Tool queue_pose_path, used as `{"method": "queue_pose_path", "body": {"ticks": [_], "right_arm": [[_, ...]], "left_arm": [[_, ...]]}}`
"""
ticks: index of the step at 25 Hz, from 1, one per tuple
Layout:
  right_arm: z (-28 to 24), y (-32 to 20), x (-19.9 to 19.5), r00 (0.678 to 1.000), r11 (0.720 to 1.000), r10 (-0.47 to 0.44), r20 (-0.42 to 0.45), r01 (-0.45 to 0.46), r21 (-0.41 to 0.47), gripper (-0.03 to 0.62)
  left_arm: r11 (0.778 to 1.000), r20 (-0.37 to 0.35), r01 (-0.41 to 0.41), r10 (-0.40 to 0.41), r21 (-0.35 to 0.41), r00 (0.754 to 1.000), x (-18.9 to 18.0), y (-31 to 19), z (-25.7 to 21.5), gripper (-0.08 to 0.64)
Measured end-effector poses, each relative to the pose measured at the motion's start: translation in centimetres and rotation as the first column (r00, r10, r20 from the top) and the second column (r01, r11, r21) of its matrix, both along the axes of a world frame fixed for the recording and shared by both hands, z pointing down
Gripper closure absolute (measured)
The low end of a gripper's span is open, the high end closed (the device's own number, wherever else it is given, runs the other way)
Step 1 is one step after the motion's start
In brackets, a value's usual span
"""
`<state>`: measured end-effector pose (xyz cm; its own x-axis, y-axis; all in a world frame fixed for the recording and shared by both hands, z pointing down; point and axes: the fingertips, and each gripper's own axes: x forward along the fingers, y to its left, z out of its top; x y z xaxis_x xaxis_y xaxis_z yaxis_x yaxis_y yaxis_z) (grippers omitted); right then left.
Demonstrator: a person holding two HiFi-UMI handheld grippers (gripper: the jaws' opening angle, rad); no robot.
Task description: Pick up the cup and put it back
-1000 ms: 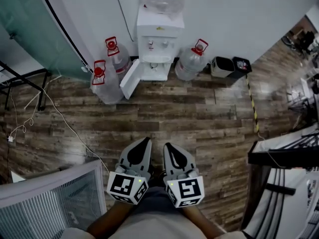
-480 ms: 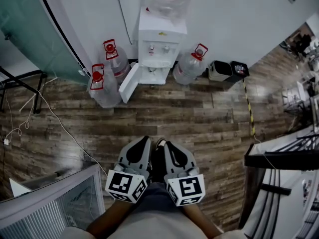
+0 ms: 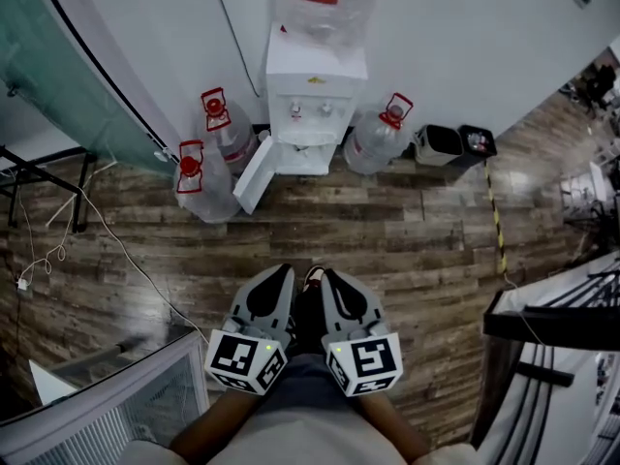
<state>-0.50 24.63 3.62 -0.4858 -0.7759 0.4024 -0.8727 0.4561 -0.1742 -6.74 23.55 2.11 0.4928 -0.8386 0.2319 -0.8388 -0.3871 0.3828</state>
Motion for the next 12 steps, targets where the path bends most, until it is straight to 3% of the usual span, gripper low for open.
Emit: {"method": "queue_pose_path", "body": {"ticks": [12], "right_arm": [[1.3,-10.4,5.4,0.999,0.999,0.02,0.038,-0.019,-0.04,0.569]], "left_arm": [[0.999,0.022,-0.027,0.027,-0.022,0.999,5.4,-10.3,0.7,0.554]]}}
